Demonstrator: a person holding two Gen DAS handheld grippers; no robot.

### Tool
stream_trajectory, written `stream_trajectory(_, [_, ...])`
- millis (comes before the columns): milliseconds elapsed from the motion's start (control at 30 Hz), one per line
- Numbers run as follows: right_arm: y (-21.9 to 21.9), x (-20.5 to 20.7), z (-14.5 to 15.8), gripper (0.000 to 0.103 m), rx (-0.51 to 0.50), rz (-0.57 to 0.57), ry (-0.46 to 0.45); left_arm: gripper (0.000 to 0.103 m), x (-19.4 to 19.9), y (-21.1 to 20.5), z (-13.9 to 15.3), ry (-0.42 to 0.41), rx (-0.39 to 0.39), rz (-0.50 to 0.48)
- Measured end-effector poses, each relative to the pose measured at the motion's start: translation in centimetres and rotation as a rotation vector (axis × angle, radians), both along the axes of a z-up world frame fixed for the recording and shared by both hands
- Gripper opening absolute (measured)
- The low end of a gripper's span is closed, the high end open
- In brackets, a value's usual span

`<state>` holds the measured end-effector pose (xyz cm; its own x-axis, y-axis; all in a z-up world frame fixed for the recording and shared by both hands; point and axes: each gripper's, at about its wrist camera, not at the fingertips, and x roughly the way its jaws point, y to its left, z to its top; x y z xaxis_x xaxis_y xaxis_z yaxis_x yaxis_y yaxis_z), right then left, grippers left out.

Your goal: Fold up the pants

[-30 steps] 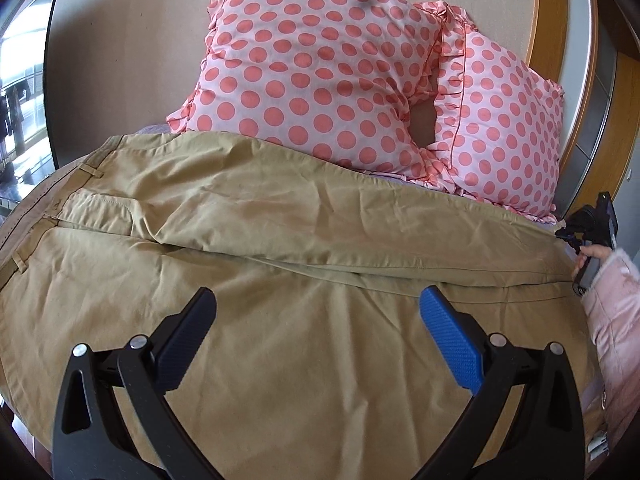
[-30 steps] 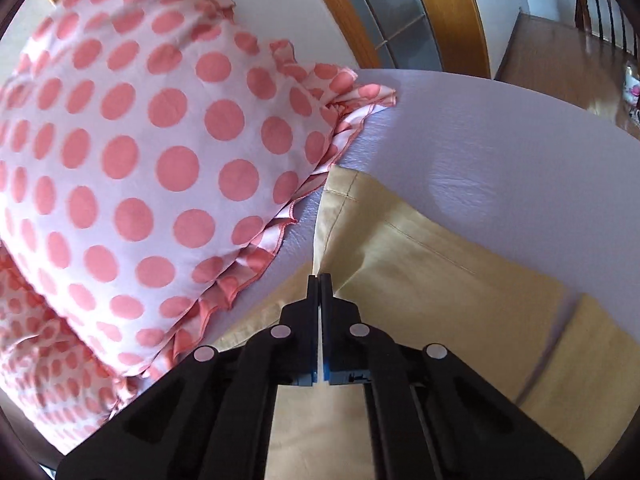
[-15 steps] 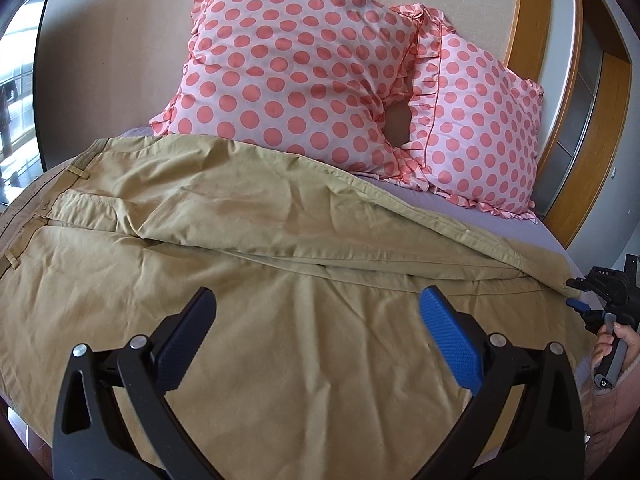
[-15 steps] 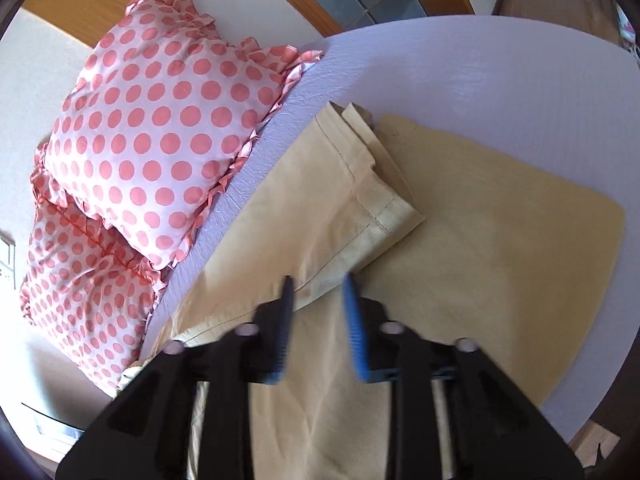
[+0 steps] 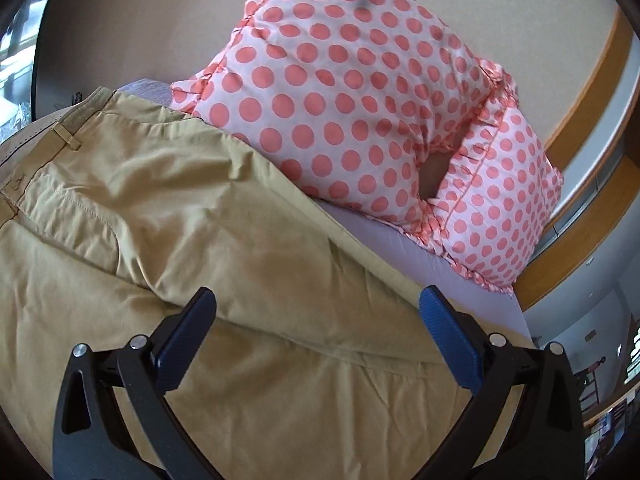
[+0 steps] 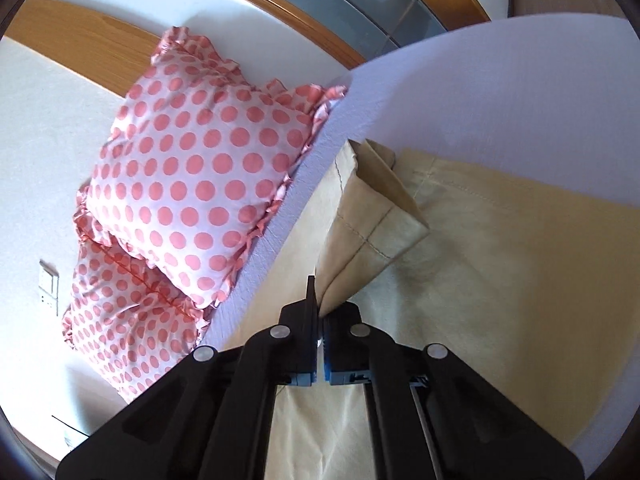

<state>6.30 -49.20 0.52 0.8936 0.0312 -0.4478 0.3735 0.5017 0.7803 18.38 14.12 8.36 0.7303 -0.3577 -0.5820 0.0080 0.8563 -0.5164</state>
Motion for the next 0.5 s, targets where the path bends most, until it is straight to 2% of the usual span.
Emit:
stream_trajectory(67, [-0.2,-0.9,0.2,0.002,0.015,0.004,-0.027,0.1,2.9,1.4,-0.1,0.023,-0.042,0.033])
stream_trajectory(100, [-0.3,-1.1,0.1,0.002,0.022,0.005,-0.036,0.1,4.5,1.6,-0.2,0.04,-0.031,0.047])
stream_trajectory(200, [-0.4,-1.3,0.2,0.002,0.025,0.013,-0.051,0.099,9.5,1.4,-1.2,0.121,0.069,0.087])
stream_trajectory(233, [-0.4,-1.3,0.2,0.002,0.023,0.015,-0.054,0.095,11.0,1.5,-1.7,0.152,0.081,0.099])
stream_trajectory(267, [-0.4,-1.3,0.3,0.002,0.021,0.017,-0.059,0.079,12.5,1.9,-2.4,0.185,0.066,0.119])
stream_trajectory(300, [-0.4,-1.2,0.3,0.002,0.018,0.018,-0.063,0.058,13.6,2.4,-3.2,0.208,0.031,0.133])
stream_trajectory(333, [-0.4,-1.2,0.3,0.002,0.021,0.019,-0.068,0.047,14.4,2.9,-4.0,0.228,-0.013,0.145])
stream_trajectory(367, [-0.5,-1.2,0.3,0.002,0.027,0.02,-0.072,0.019,15.0,3.4,-4.6,0.243,-0.051,0.156])
stream_trajectory(400, [-0.6,-1.2,0.3,0.002,0.034,0.024,-0.077,0.008,15.2,3.9,-5.0,0.251,-0.063,0.174])
stream_trajectory(467, [-0.7,-1.4,0.6,0.002,0.035,0.027,-0.086,0.006,14.2,4.2,-4.6,0.227,-0.064,0.192])
stream_trajectory(500, [-0.7,-1.7,0.9,0.002,0.025,0.025,-0.092,0.005,12.9,4.0,-3.8,0.194,-0.038,0.191])
